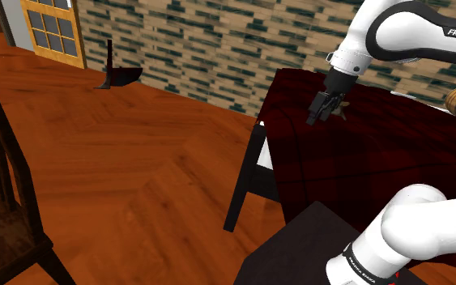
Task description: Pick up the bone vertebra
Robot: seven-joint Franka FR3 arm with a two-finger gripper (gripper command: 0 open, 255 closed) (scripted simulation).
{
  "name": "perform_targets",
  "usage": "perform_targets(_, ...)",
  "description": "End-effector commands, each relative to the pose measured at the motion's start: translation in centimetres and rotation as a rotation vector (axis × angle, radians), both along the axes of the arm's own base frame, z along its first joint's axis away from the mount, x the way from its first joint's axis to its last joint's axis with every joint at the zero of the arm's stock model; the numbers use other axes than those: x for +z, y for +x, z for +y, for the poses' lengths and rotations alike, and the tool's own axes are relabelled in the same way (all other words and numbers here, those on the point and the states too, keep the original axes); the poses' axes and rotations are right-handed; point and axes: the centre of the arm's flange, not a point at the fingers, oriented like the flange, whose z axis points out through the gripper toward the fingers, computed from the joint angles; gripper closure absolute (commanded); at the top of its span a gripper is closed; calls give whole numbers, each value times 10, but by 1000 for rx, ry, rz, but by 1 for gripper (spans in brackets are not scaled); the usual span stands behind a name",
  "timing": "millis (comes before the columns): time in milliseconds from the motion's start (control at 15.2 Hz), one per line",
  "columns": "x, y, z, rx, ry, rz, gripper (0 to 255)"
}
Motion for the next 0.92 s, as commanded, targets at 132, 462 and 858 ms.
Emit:
perform_targets(132, 2, 7, -26, -16, 1, 6, 0)
perform_targets(462, 8, 22, -90, -55, 4, 21, 0)
perform_targets(858, 14, 38, -168, -103, 7, 39, 0)
